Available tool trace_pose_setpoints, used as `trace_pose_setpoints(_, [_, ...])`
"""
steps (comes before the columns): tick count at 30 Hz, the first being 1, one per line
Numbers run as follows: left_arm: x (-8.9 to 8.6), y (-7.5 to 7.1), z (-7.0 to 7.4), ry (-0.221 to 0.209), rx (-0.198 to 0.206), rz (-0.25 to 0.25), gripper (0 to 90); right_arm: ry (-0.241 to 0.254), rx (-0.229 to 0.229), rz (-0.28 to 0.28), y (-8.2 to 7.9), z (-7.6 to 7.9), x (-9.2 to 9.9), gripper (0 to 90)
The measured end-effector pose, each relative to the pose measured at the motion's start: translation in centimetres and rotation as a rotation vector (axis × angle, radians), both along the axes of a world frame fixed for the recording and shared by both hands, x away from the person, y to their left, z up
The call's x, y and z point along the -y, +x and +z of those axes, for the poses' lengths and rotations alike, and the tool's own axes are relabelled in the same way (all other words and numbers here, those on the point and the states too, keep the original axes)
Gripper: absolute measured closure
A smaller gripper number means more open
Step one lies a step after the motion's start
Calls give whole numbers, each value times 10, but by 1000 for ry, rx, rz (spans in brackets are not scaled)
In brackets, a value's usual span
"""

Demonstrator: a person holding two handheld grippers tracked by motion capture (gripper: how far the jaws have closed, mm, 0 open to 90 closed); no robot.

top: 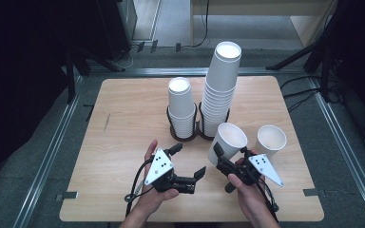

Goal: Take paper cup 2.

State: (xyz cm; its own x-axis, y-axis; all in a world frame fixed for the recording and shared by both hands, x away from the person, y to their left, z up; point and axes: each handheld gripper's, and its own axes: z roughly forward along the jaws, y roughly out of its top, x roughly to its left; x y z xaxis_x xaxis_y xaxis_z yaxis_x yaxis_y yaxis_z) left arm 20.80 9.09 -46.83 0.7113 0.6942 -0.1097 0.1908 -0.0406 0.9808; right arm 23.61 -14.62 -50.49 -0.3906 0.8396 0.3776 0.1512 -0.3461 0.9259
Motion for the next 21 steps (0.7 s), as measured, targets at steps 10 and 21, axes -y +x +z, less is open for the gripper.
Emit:
trace_pose_setpoints(10, [-2, 1, 0, -2, -7, 4, 10, -161, 81, 24, 1, -12, -6, 148])
trace_pose_setpoints(21, [0, 2, -1, 8, -12, 3, 11, -235, 113, 27, 2, -18, -6, 147])
